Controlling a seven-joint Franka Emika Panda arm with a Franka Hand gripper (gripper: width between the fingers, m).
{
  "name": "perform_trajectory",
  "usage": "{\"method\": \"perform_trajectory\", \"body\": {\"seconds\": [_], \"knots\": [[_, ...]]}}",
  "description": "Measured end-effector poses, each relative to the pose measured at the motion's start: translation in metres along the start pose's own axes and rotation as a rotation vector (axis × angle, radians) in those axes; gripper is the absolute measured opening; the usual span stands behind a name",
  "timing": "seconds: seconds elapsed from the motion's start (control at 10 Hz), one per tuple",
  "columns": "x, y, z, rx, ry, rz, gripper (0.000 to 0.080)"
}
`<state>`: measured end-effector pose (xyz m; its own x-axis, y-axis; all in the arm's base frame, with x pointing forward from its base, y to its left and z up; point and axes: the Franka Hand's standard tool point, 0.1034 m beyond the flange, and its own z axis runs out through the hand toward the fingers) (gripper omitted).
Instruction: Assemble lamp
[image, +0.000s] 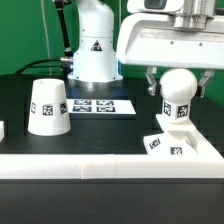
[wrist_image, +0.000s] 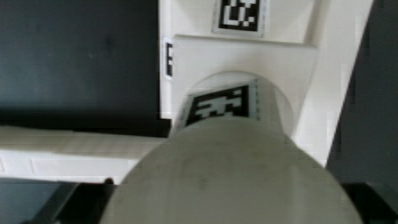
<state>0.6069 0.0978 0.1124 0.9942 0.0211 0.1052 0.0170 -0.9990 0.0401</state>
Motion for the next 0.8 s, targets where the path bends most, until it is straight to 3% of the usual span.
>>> {"method": "perform_trajectory", "body": {"seconds": [0.6,0.8], "knots": [[-0.0023,-0.0015,0.0022,0.021,-0.010,0.298,0.0577],[-0.0072,-0.0025,0.0028,0.042,-0.034,0.566,0.0577]]}}
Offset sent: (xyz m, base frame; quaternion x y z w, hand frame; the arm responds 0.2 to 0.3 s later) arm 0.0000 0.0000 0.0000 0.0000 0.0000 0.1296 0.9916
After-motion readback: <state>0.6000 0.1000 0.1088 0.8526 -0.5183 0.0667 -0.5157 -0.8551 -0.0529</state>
